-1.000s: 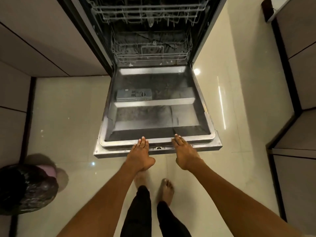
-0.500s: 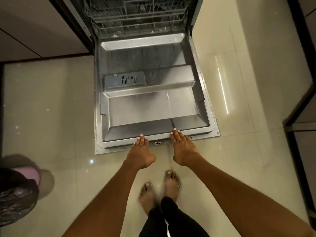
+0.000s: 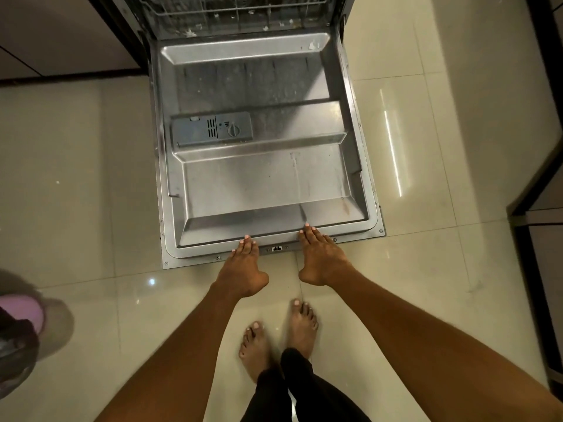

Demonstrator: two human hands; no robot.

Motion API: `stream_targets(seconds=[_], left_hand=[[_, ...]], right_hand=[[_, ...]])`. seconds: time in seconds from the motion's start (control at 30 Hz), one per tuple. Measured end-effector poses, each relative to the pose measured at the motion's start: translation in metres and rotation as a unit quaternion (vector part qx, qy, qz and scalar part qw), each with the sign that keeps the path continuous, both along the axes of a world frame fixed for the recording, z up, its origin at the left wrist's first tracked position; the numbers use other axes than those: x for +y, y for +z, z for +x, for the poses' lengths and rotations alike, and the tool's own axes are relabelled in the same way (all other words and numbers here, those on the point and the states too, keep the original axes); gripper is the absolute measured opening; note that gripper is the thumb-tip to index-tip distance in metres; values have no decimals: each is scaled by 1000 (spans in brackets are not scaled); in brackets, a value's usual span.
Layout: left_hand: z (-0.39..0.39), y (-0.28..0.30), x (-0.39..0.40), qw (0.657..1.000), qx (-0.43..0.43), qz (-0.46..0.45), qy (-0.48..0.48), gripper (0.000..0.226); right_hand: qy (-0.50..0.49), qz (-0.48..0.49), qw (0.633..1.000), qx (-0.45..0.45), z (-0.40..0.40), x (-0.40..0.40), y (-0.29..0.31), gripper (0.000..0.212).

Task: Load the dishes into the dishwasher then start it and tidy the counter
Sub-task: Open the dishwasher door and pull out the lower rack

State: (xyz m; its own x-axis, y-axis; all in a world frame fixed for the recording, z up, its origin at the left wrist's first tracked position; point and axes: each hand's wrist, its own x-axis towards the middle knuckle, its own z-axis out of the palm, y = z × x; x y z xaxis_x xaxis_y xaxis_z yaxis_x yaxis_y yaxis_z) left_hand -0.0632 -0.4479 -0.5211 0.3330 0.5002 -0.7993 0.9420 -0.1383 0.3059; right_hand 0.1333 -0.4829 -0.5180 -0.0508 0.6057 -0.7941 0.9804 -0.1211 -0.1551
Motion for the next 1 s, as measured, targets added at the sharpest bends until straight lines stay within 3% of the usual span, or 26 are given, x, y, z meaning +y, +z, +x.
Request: stream_targets(seconds=[0.6,0.77,1.0], left_hand=[[-2,-21,3,1000,0,-26,-9,87],[4,3,24,1000,7,-25,-11,83],[20,67,95,998,-4,58,8,90]], right_hand=[[-30,-9,999,8,-3,0,-27,101],[-45,-8,999,21,-2,20,-2,96],[-8,33,999,26,8,87,59,101]])
